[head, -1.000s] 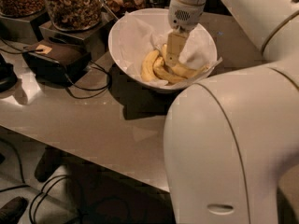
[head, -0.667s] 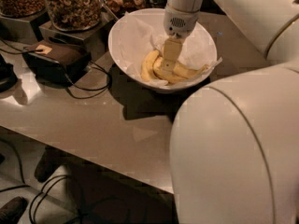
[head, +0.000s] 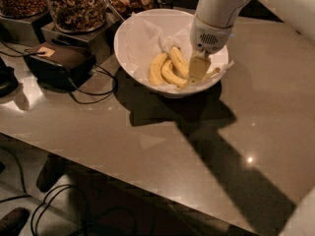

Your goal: Pick banana from white bowl

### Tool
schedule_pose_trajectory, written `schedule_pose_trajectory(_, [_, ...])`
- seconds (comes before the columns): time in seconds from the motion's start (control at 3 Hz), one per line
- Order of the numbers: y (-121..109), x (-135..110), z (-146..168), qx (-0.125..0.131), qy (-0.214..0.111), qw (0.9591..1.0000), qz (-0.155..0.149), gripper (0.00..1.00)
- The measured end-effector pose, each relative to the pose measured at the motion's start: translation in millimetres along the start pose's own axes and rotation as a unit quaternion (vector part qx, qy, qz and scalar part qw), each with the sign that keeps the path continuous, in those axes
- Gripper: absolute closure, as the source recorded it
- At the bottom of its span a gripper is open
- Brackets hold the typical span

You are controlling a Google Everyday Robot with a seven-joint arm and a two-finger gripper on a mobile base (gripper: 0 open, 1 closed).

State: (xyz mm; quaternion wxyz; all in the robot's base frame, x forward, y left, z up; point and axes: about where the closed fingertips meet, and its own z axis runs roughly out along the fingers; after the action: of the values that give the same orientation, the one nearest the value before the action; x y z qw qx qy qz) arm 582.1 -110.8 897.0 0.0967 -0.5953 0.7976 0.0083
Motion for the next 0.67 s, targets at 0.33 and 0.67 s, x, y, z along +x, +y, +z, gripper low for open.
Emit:
schedule_pose_trajectory(0.33, [11,15,-33,0.027,-0.035,0.9990,0.007,0.48])
schedule_pose_trajectory(0.67, [15,13,-65,0.056,-0.062,0.9965,-0.003,0.28])
